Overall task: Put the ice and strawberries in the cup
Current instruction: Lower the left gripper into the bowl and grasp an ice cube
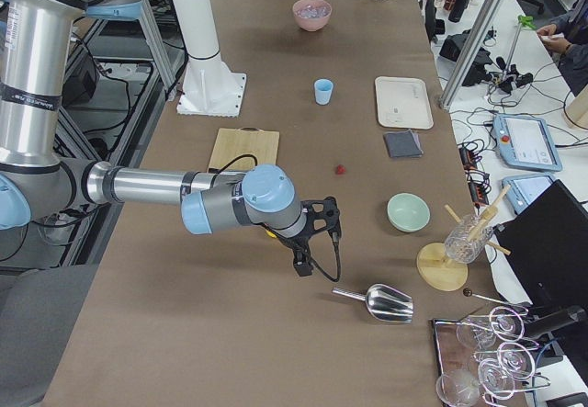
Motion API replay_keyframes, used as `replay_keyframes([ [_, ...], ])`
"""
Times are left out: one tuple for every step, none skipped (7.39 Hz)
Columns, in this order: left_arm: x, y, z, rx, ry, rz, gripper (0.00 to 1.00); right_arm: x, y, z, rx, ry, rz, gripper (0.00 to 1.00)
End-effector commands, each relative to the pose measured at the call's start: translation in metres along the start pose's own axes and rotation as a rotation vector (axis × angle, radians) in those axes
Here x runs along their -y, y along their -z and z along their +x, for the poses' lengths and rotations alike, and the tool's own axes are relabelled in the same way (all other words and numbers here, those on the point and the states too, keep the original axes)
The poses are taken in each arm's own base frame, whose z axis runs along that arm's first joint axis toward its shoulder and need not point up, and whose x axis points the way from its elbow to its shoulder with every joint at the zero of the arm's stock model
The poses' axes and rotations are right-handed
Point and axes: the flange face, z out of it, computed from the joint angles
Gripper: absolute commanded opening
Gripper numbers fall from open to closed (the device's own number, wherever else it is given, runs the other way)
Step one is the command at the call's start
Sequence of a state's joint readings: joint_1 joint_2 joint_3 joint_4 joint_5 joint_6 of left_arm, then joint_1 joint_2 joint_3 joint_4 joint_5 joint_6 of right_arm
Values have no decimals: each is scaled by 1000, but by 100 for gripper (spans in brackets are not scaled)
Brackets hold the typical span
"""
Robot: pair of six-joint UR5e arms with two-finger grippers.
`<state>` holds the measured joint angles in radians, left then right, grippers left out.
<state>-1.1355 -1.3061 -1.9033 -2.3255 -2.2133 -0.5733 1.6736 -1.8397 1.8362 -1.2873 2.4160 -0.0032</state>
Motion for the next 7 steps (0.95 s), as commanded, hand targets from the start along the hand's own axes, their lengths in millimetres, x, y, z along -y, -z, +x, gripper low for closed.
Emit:
replay_keyframes([
  [-13, -32, 28, 35, -56, -29, 99, -2, -1, 1, 0, -3, -4, 100],
  [-20, -41, 41, 9, -89, -46, 99, -2, -1, 1, -1, -2, -3, 100],
  [-32, -52, 50, -8, -113, -80, 99, -2, -1, 1, -1, -1, -4, 100],
  [-36, -59, 53, 3, -124, -86, 99, -3, -1, 2, -1, -2, -5, 100],
  [-40, -66, 55, 17, -133, -93, 99, -3, -1, 2, -3, -2, -5, 100],
  [-46, -73, 58, 14, -146, -110, 98, -3, -2, 2, -3, -3, -6, 100],
  [-49, -77, 61, 10, -154, -122, 98, -3, -1, 2, -3, -2, -5, 100],
])
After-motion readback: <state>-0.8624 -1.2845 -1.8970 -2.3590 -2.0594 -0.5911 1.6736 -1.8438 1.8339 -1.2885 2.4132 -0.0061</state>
